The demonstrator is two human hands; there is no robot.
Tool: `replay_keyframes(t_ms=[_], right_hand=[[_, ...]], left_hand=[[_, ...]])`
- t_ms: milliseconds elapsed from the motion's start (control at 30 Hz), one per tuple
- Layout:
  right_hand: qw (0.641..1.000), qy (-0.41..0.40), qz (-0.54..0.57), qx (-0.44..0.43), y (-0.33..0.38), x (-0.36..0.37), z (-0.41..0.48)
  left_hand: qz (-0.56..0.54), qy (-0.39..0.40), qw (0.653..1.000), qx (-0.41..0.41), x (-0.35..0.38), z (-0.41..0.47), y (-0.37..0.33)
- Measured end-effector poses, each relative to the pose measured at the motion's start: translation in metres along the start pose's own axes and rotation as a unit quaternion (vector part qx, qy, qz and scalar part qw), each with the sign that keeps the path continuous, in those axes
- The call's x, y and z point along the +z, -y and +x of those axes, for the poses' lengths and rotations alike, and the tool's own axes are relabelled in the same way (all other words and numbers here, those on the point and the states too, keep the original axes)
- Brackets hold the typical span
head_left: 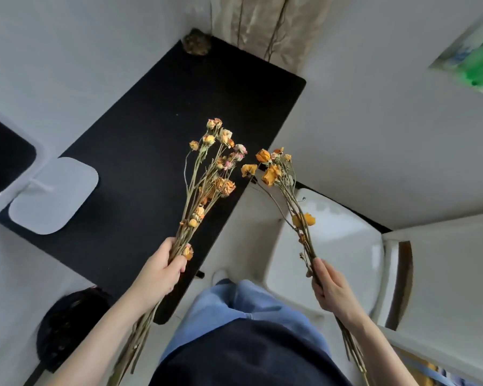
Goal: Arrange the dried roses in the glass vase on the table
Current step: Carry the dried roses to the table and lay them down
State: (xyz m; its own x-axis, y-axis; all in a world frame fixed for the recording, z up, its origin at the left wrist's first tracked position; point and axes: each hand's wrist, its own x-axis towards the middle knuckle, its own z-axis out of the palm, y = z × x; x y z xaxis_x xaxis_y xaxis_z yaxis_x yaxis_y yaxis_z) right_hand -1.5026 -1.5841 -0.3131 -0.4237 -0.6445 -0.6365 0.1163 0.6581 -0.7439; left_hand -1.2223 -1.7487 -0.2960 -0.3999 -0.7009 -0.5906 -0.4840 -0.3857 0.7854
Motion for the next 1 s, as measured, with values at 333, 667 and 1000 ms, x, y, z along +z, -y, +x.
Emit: replay_keyframes(t_ms=[333,667,1000], right_hand=[[0.996,0.056,-0.057,-0.048,0.091,0.023,0.054],[0.981,0.116,-0.131,-0.083,0.175,0.033,0.132],[0.952,0.208,-0.194,-0.111,0.267,0.016,0.257]], left_hand=[[-0.056,-0.063,0.996,-0.023,-0.029,0.032,-0.027],[-0.116,-0.122,0.986,-0.014,-0.039,0.095,-0.063],[-0.188,-0.198,0.962,-0.021,-0.01,0.189,-0.129]])
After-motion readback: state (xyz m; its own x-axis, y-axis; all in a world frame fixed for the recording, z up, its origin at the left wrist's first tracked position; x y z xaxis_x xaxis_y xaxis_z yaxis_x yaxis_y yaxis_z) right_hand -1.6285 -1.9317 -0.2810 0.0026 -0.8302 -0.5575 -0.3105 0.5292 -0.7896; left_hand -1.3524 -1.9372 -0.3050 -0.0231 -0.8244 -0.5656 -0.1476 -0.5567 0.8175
